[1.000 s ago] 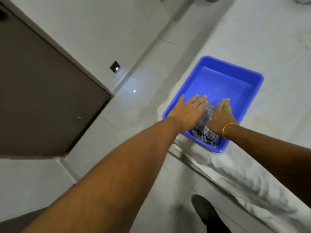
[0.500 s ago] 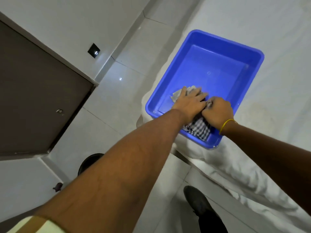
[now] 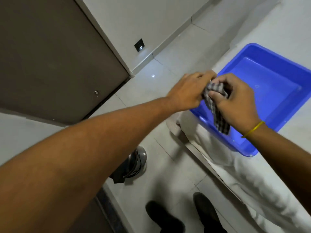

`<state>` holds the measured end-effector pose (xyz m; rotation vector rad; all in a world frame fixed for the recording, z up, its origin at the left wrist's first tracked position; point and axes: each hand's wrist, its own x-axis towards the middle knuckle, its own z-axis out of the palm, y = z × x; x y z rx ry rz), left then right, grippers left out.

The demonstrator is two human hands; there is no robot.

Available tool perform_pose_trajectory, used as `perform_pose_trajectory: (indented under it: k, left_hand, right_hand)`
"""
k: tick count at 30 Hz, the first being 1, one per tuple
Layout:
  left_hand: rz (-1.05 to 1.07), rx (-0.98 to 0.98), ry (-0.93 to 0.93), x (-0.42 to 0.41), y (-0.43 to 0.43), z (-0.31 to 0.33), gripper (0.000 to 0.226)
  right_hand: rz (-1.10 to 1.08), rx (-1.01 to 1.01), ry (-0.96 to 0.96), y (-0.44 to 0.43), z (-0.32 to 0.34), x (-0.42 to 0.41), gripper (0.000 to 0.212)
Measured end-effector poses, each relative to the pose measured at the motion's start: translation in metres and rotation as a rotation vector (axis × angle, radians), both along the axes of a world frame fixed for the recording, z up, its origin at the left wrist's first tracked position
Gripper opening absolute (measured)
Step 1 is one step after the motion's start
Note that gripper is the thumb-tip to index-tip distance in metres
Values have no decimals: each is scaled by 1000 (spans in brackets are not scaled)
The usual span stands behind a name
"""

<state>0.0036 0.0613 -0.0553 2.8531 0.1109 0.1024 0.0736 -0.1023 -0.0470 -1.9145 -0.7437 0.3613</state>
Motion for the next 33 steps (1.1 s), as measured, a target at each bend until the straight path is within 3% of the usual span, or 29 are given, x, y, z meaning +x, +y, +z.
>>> perform_pose_trajectory:
  k: [4, 7, 8, 10, 12, 16, 20, 25, 28, 30, 33]
  left_hand:
    - [116, 48, -95, -46, 51, 36, 22]
    - [127, 136, -103, -84, 85, 45, 20]
    - [124, 143, -93, -90, 91, 45, 22]
    - [145, 178, -68, -122, 112, 29, 32]
    - [175, 217, -40, -161, 134, -7, 38]
    - [187, 385, 87, -231, 172, -126, 22]
    - [252, 499, 396, -277, 182, -267, 16]
    - [323, 303, 629, -328, 176, -419, 21]
    - [374, 244, 520, -353, 179, -453, 29]
    - [408, 238, 414, -366, 184, -458, 52]
    - [434, 227, 350, -389, 195, -456, 70]
  right_hand:
    - [35, 204, 2, 57, 23, -39, 44]
    - [153, 174, 20, 98, 9, -69, 72]
    - [208, 153, 73, 107, 2, -72, 74]
    - [324, 110, 92, 134, -24, -91, 56]
    - [408, 53, 34, 162, -64, -117, 40]
    - [412, 72, 138, 201, -185, -181, 40]
    - [371, 74, 432, 214, -333, -238, 39]
    - [268, -61, 794, 206, -488, -281, 45]
    - [288, -91, 962, 205, -531, -301, 35]
    - [299, -86, 1042, 210, -542, -309, 37]
    - [300, -126, 1017, 213, -551, -315, 35]
